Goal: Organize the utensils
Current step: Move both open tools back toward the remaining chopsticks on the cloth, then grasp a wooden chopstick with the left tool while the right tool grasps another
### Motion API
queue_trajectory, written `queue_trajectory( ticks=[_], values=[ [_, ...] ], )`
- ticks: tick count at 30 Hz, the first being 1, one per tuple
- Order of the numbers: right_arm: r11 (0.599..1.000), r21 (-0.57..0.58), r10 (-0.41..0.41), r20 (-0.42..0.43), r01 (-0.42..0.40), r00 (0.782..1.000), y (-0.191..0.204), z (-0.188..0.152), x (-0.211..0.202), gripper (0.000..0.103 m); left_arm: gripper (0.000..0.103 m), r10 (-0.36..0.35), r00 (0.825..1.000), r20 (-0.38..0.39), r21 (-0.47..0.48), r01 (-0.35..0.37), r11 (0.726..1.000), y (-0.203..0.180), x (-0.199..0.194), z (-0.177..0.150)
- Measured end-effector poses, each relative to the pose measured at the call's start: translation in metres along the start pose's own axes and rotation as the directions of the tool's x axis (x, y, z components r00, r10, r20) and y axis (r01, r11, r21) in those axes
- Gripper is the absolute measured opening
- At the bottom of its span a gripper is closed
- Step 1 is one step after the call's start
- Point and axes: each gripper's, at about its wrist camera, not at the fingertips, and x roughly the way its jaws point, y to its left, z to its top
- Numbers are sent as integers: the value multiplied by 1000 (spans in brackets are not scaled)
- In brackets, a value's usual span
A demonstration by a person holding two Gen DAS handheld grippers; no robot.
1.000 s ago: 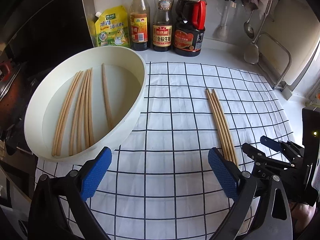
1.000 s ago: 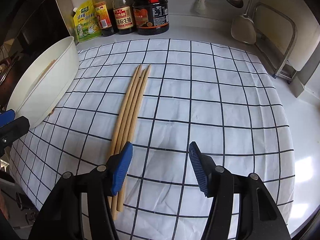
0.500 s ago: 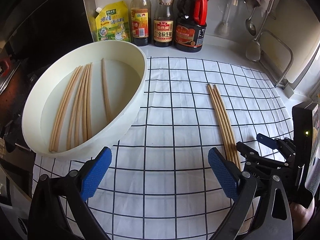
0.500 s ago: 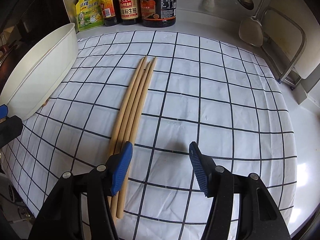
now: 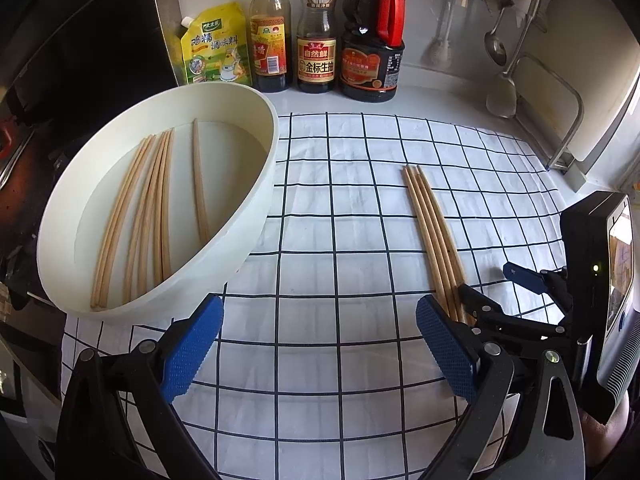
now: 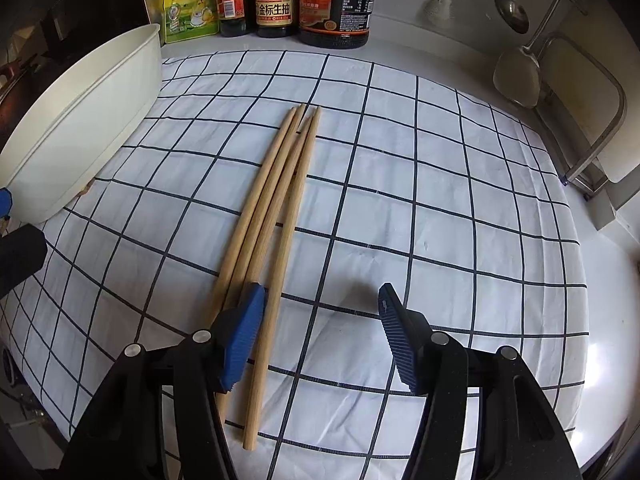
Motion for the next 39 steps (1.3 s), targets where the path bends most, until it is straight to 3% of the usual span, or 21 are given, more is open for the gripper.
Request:
queue_trajectory(
  ticks=[25,39],
  values=[
    [998,62,14,28,-16,999,-61,-16,-2,57,95,-46,998,-34,49,47,998,-46,29,7],
    [997,79,22,42,-26,999,-76,-21,-3,57,95,-10,996,-92,71,17,997,-60,71,1]
  ],
)
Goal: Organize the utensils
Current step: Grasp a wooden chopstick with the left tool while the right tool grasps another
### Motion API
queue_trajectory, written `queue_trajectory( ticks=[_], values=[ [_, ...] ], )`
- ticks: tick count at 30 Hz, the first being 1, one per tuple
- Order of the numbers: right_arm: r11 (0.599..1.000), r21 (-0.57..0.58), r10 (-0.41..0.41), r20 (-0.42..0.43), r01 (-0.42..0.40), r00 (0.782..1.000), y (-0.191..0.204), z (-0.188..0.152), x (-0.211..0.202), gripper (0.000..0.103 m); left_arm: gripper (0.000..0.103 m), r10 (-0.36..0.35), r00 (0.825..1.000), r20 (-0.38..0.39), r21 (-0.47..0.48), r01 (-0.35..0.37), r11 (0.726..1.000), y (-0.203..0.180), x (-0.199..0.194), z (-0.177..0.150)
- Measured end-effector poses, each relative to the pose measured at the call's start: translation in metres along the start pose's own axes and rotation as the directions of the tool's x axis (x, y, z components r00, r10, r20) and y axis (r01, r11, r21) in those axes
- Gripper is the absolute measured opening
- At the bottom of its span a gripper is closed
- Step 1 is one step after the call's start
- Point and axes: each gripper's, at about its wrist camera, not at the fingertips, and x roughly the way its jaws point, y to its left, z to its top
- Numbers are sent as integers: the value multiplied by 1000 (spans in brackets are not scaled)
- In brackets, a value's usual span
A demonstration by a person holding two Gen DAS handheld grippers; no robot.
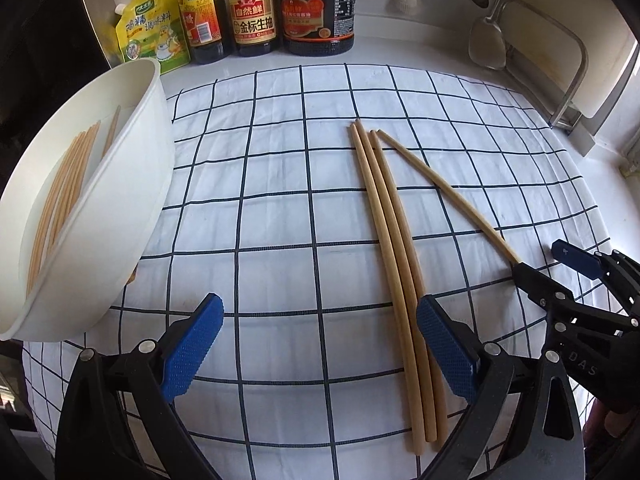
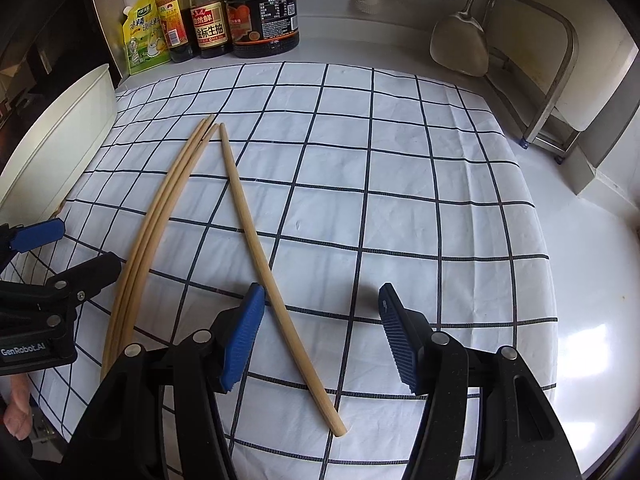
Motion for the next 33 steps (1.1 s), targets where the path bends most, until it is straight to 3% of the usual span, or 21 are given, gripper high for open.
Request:
queue_trajectory(
  ticks=[18,33],
  values=[
    [1000,-12,0,7,0,1000,1,5,2,57,98,13,1000,-29,-16,-14,1000,2,16,-6],
    [994,-109,5,37,-1,999,17,21,11,57,97,23,1000,-10,-64,-24,998,12,22,5]
  ],
)
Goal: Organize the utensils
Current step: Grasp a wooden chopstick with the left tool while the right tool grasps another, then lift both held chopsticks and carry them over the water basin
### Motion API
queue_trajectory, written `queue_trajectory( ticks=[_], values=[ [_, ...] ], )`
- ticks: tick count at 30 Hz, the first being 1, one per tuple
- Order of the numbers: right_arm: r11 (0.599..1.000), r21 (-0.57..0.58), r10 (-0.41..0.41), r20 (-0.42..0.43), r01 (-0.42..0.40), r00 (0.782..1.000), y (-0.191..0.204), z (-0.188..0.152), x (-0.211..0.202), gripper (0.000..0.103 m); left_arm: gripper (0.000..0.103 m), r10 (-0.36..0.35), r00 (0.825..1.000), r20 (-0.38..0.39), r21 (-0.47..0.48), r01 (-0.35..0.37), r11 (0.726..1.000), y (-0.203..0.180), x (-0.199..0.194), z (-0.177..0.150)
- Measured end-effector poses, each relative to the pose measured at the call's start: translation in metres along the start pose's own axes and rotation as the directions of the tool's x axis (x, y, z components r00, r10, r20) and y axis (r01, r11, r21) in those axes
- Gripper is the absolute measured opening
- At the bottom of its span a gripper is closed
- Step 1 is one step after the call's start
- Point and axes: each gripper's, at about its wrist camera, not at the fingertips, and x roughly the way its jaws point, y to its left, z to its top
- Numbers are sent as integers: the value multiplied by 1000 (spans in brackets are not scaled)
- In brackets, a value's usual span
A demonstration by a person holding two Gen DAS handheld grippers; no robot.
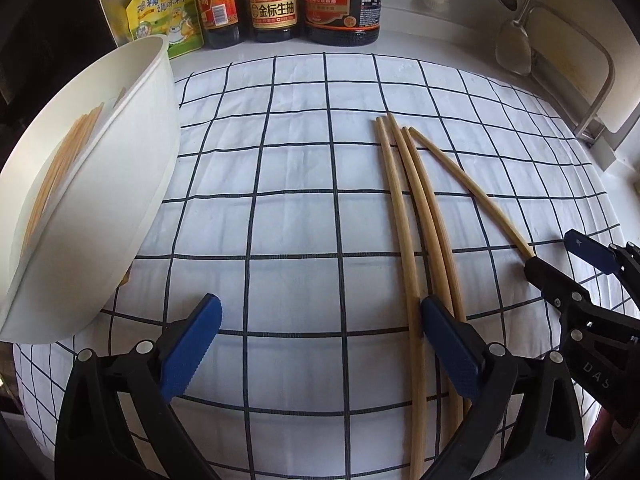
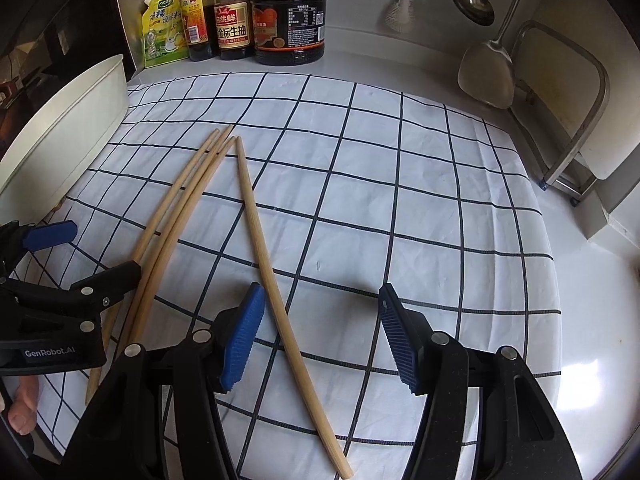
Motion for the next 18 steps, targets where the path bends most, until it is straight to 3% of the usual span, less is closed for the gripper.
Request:
queue_trajectory(
  ticks=[4,7,10,14,18],
  values=[
    [999,-26,23,6,-23,1000,5,1,0,52,90,1,1000,14,0,-1,1000,1,-1,0],
    [998,-46,51,1,-51,999,10,2,0,39,73,-9,1000,28,25,9,1000,-5,-6,0],
    [995,-69,74,-4,-74,997,17,3,0,22,49,-33,999,33,54,31,998,-13,-11,1],
    [994,-82,74,-10,-74,997,24,4,-1,6,7,-59,998,26,89,57,994,-21,-14,-1],
    [995,-17,94,-13,-94,995,17,2,-5,6,7,-62,998,11,94,61,994,-19,-17,-2]
  ],
)
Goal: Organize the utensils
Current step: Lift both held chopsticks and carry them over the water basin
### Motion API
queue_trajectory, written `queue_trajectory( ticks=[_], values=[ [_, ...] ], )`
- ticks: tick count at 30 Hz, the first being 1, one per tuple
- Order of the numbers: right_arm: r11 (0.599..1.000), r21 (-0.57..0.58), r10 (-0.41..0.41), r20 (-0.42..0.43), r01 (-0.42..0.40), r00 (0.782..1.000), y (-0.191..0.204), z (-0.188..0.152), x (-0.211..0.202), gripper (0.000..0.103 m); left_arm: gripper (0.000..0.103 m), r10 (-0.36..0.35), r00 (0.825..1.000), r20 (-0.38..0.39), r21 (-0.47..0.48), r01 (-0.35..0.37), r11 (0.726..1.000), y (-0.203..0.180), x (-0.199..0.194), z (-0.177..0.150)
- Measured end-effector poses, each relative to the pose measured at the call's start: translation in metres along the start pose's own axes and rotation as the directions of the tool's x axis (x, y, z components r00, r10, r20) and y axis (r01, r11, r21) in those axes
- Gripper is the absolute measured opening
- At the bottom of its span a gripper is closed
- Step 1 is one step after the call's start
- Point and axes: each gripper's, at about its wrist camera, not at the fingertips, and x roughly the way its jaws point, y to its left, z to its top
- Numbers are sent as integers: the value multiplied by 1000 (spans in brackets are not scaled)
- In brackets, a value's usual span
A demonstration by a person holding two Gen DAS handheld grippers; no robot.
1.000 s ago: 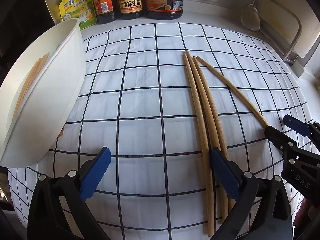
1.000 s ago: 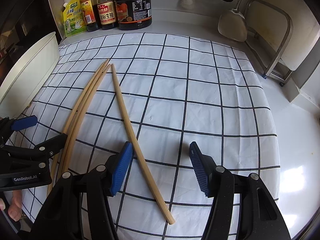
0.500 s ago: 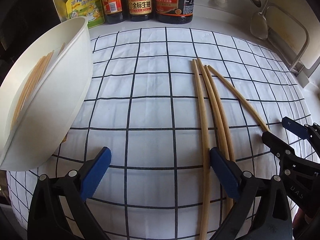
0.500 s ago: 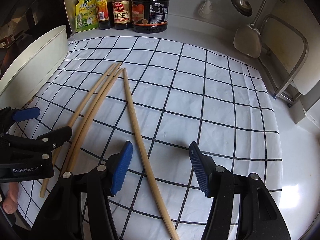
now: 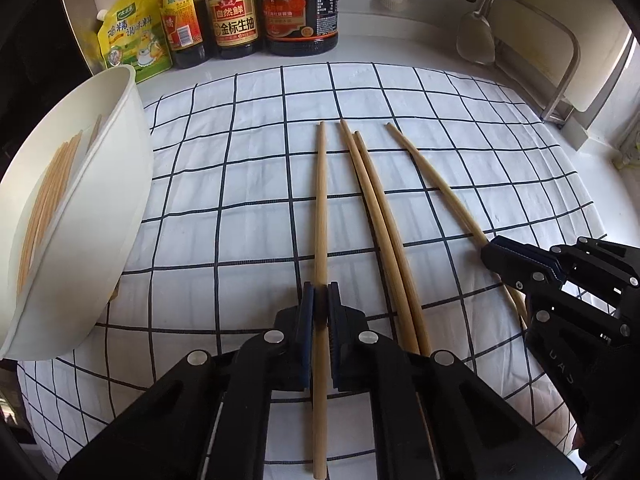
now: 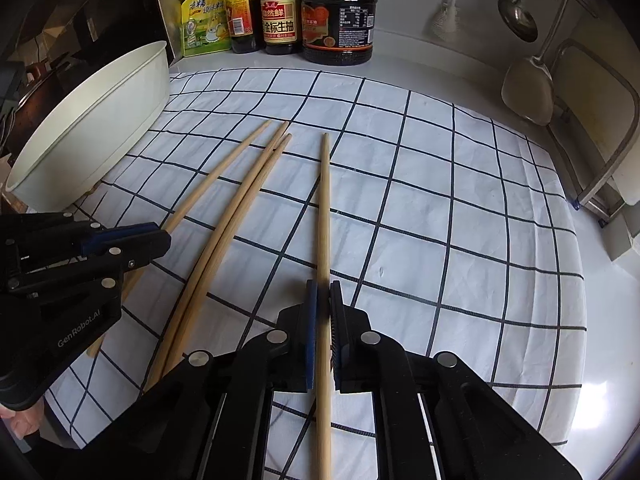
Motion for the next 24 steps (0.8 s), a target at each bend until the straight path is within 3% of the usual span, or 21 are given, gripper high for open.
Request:
queue_trajectory(
  ticks=[7,11,24],
  values=[
    [994,95,41,38,-44,998,-4,-6,-26,6,7,-18,1000,25,3,18,1000,7,-24,-2],
    [993,90,65,57,-70,996,7,-2,-43,6,7,-2,998,69,-8,2,1000,21,-54,-2],
    [984,-38,177,149,-173,973,90,66,-77,6,7,99,972,213,-194,-57,979,134,-148,5]
  ],
)
